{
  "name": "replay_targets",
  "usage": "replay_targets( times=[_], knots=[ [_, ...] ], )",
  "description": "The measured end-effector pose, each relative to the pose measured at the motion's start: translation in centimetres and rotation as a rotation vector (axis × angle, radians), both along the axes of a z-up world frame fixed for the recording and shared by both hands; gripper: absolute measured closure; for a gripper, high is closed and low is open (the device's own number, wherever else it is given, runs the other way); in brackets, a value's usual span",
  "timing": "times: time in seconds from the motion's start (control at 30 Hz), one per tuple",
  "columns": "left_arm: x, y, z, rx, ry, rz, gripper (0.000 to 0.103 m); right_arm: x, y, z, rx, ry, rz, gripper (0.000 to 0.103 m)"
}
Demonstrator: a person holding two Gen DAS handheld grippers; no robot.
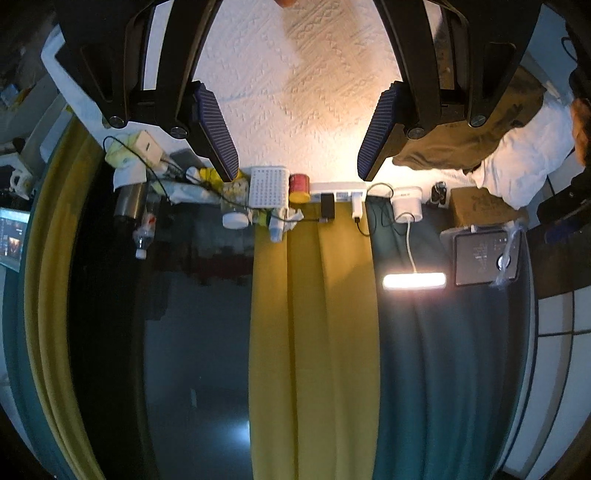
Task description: Fold small clothes
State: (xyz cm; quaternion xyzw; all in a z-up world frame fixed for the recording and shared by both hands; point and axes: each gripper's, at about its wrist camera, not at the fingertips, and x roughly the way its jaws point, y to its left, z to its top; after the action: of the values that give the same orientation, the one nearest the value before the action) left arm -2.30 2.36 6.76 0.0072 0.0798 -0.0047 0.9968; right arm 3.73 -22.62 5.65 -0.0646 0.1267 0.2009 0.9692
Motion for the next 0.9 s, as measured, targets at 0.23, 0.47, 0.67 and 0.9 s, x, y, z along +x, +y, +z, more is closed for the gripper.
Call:
replay_targets(
  times=[0.23, 0.47, 0.67, 0.9],
  knots=[
    [-0.2, 1.7, 1.0, 0.027, -0.018, 0.028, 0.002, -0.8, 1.5, 2.3, 0.003, -0.046, 0.000, 0.033],
    [-0.5, 3.3, 2.2, 0.019, -0.031, 0.055, 0.002, -1.2, 2.7, 4.8, 0.016, -0.090, 0.010, 0.033],
    [-0.5, 3.8, 3.2, 0.030, -0.036, 0.082, 0.002, -1.2, 3.1, 6.5, 0.031, -0.117, 0.025, 0.033],
    [-1.1, 4.2, 5.1, 0.019, -0.082, 0.103, 0.002, -1.3, 3.0, 8.5, 0.049, -0.156, 0.035, 0.033]
  ],
)
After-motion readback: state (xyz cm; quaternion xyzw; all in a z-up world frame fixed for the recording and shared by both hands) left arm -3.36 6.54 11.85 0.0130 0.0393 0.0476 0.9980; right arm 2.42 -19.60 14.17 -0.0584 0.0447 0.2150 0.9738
